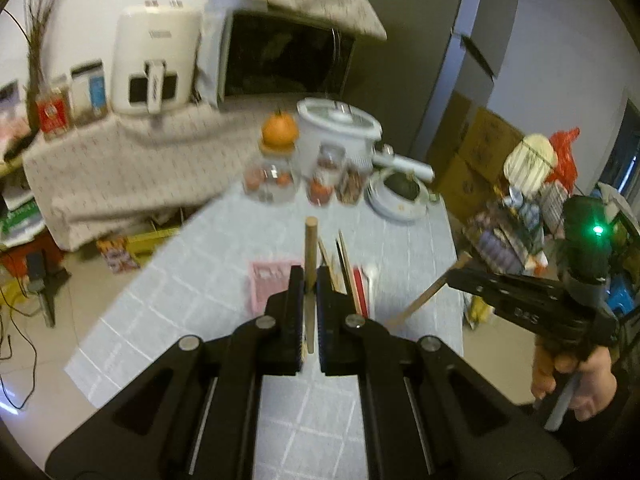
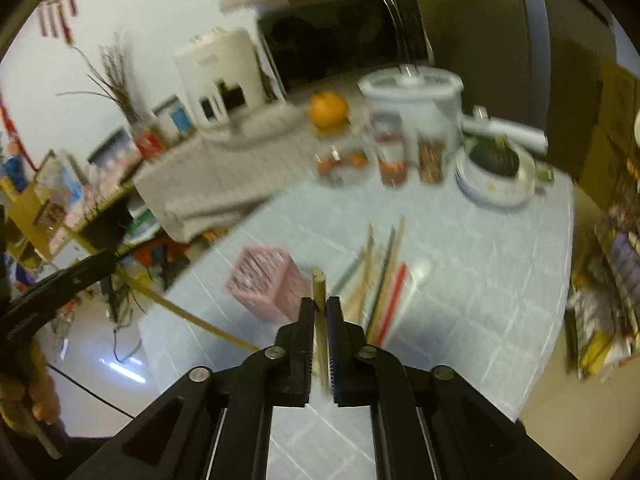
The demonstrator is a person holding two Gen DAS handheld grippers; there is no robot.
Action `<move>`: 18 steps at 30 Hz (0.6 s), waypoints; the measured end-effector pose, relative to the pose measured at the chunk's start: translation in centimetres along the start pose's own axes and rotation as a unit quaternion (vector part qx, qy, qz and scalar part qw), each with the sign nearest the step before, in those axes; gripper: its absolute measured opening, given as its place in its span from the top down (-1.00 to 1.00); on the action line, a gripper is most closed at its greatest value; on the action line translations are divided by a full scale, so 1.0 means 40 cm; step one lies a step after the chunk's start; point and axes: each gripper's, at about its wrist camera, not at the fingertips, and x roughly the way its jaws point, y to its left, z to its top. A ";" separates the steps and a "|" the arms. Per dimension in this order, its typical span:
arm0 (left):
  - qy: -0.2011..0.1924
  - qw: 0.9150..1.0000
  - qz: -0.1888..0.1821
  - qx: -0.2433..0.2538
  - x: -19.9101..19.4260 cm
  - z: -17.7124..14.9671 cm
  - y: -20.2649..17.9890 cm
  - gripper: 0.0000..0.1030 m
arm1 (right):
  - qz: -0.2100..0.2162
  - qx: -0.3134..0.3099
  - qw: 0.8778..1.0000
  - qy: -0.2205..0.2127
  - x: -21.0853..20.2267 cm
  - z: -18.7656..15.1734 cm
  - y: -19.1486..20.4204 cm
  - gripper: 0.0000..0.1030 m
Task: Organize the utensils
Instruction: 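Lower the chopstick into the pink caddy and open the left tool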
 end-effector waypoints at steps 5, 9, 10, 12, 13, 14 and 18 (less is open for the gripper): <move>-0.040 0.999 0.017 -0.015 -0.006 0.029 0.014 0.87 | 0.003 -0.022 0.999 -0.043 -0.028 0.057 0.046 0.91; -0.057 0.998 0.027 -0.030 0.013 0.048 0.028 0.87 | 0.015 -0.024 0.998 -0.060 -0.032 0.092 0.075 0.91; -0.060 0.997 0.028 -0.032 0.016 0.052 0.030 0.87 | 0.016 -0.026 0.997 -0.066 -0.036 0.101 0.084 0.91; -0.063 0.997 0.031 -0.035 0.025 0.058 0.036 0.87 | 0.021 -0.030 0.996 -0.079 -0.048 0.118 0.100 0.91; -0.062 0.997 0.033 -0.036 0.027 0.060 0.037 0.87 | 0.024 -0.031 0.996 -0.084 -0.052 0.123 0.105 0.91; -0.061 0.997 0.035 -0.037 0.032 0.063 0.040 0.87 | 0.027 -0.031 0.995 -0.090 -0.055 0.129 0.110 0.91; -0.050 0.997 0.040 -0.034 0.056 0.067 0.046 0.87 | 0.038 -0.028 0.994 -0.102 -0.052 0.152 0.122 0.91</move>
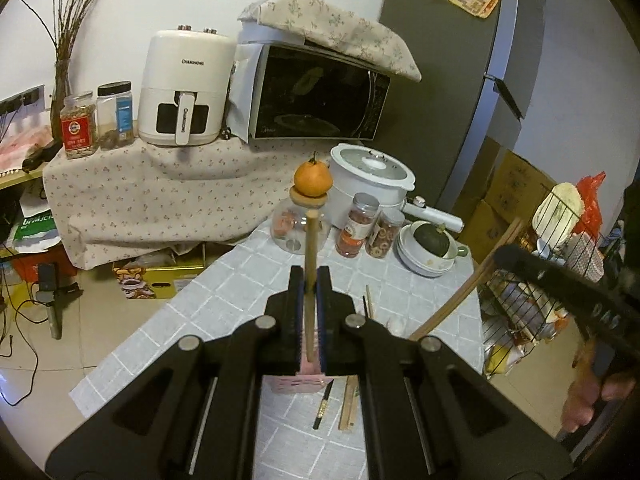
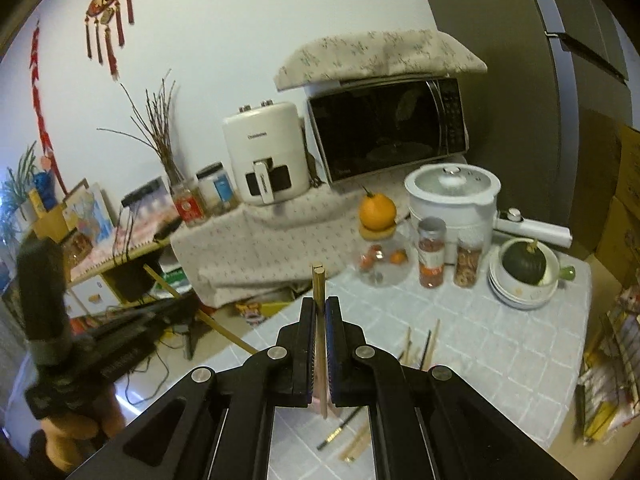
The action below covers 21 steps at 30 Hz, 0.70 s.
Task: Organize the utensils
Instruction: 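Lower the chopstick into the pink caddy and open the left tool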
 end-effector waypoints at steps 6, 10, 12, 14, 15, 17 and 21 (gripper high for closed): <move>0.026 1.000 0.007 0.000 0.056 -0.002 0.003 0.87 | 0.015 0.013 1.000 -0.005 0.035 0.017 0.000 0.91; 0.050 0.999 0.015 0.003 0.102 -0.005 0.003 0.87 | 0.020 0.013 1.000 0.003 0.081 0.014 0.006 0.91; 0.072 0.997 0.012 -0.001 0.131 -0.009 0.006 0.87 | 0.016 0.010 1.000 0.016 0.113 0.006 0.008 0.91; 0.090 0.996 0.008 -0.007 0.154 -0.011 0.009 0.87 | 0.010 0.006 0.999 0.037 0.154 -0.004 0.007 0.91; 0.100 0.995 0.009 -0.008 0.166 -0.012 0.011 0.87 | 0.006 0.007 0.999 0.048 0.173 -0.009 0.004 0.91; 0.118 0.993 0.011 -0.007 0.187 -0.014 0.011 0.87 | -0.001 0.012 0.998 0.069 0.207 -0.020 -0.008 0.91; 0.148 0.989 0.004 -0.010 0.225 -0.021 0.015 0.87 | -0.007 0.021 0.995 0.095 0.258 -0.036 -0.029 0.91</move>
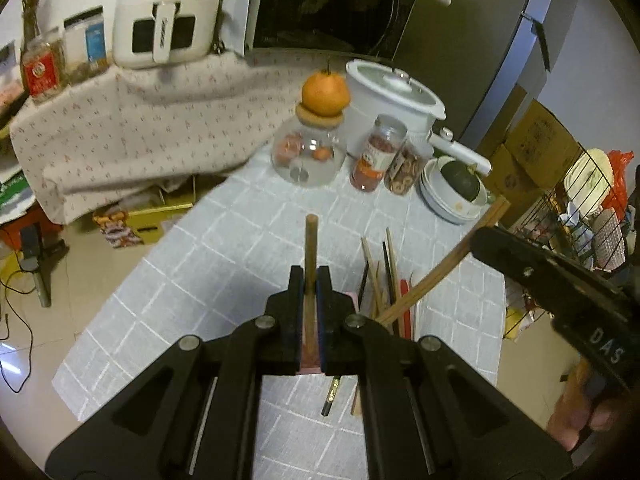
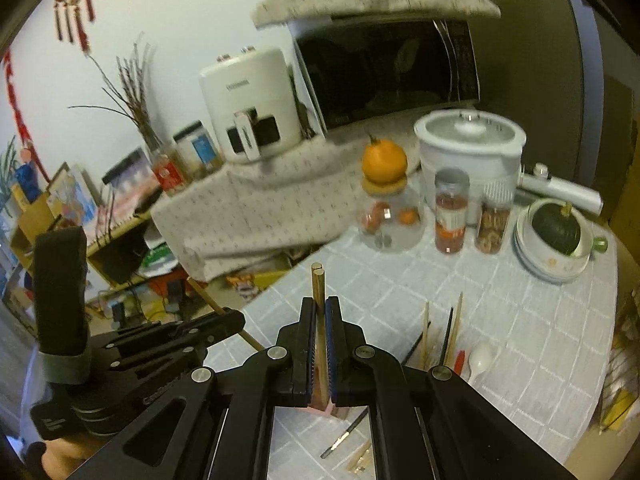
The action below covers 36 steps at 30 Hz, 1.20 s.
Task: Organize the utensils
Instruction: 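Lower the chopstick into the pink caddy and open the left tool, then withdraw the left tool from the caddy back toward the utensils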
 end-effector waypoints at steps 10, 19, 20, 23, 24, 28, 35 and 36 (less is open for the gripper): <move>-0.002 1.000 -0.008 -0.019 0.033 0.023 0.021 0.60 | 0.010 0.017 1.000 0.013 0.061 0.001 -0.032 0.86; -0.006 0.999 -0.012 -0.032 -0.007 0.008 0.013 -0.23 | 0.017 0.032 0.999 -0.008 -0.008 0.011 -0.058 0.13; -0.003 0.999 -0.011 -0.034 -0.010 0.005 0.015 -0.31 | 0.015 0.033 0.999 -0.008 -0.018 0.009 -0.065 0.06; 0.006 0.999 -0.005 -0.036 -0.030 -0.011 0.006 -0.52 | 0.002 0.035 0.999 -0.006 -0.053 -0.001 -0.094 -0.10; 0.011 0.999 -0.002 -0.034 -0.037 -0.019 0.001 -0.55 | -0.002 0.037 0.999 -0.004 -0.064 -0.007 -0.107 -0.16; 0.040 0.998 0.006 -0.040 -0.043 -0.052 -0.007 -0.58 | -0.022 0.051 0.998 0.011 -0.089 -0.043 -0.162 -0.28; 0.090 0.995 0.009 -0.042 -0.022 -0.141 -0.017 -0.62 | -0.055 0.065 0.994 0.064 -0.078 -0.120 -0.236 -0.31; 0.095 0.995 0.007 -0.043 -0.013 -0.152 -0.015 -0.62 | -0.060 0.063 0.993 0.075 -0.071 -0.134 -0.242 -0.31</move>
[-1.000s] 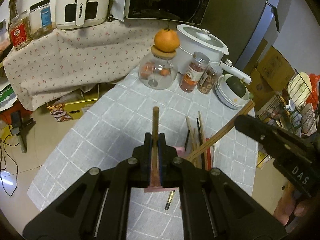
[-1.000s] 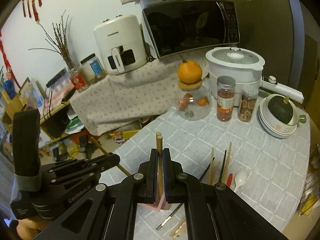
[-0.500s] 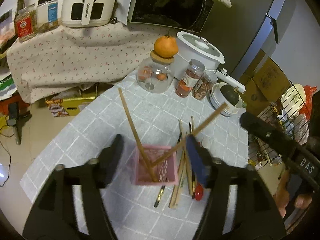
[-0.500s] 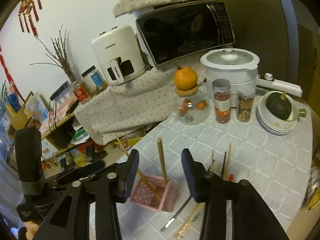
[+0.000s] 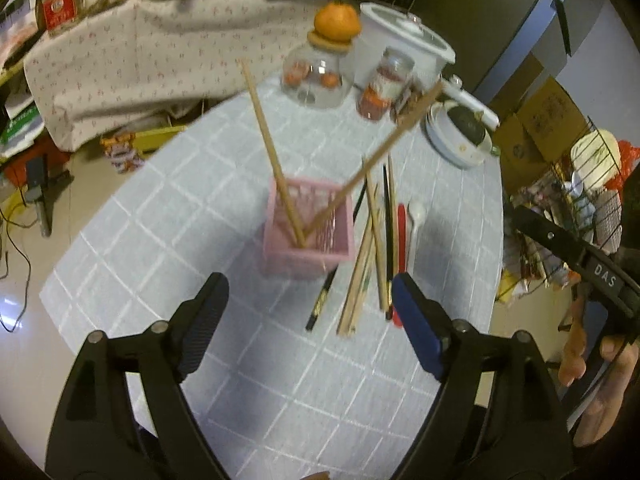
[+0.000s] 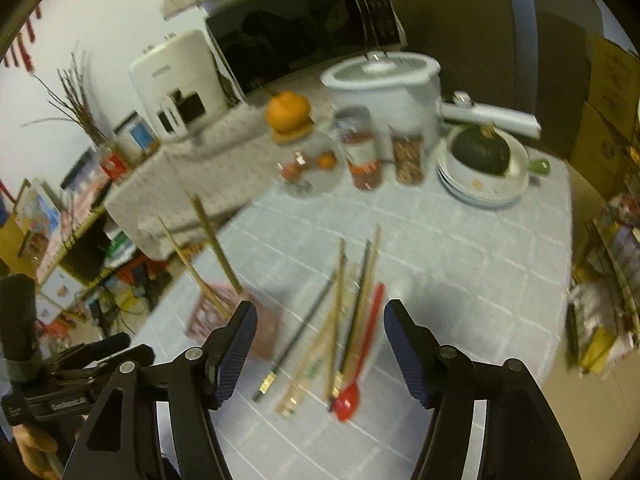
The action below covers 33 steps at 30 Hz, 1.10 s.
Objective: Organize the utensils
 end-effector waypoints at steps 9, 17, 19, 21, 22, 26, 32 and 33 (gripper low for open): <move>0.055 0.998 -0.027 -0.020 0.067 -0.043 0.011 -0.62 | -0.005 -0.019 0.995 0.102 0.128 -0.071 -0.023 -0.31; 0.055 0.997 -0.034 0.032 0.074 -0.053 -0.020 -0.62 | -0.008 0.046 0.986 0.158 0.265 -0.072 -0.072 0.38; 0.057 0.997 -0.036 0.037 0.073 -0.054 -0.020 -0.62 | -0.023 0.051 0.986 0.157 0.288 -0.063 -0.081 0.46; 0.057 0.997 -0.038 0.039 0.071 -0.055 -0.015 -0.62 | -0.032 0.066 0.985 0.159 0.316 -0.057 -0.100 0.50; 0.058 0.997 -0.041 0.039 0.070 -0.057 -0.013 -0.62 | -0.035 0.072 0.984 0.161 0.325 -0.057 -0.107 0.51; 0.059 0.996 -0.044 0.044 0.064 -0.061 -0.008 -0.59 | -0.050 0.092 0.978 0.178 0.375 -0.067 -0.129 0.68; 0.051 0.996 -0.042 0.054 0.054 -0.066 -0.007 -0.58 | -0.058 0.087 0.976 0.192 0.426 -0.091 -0.129 0.70; 0.049 0.996 -0.042 0.057 0.053 -0.067 -0.009 -0.55 | -0.060 0.079 0.977 0.190 0.424 -0.091 -0.127 0.78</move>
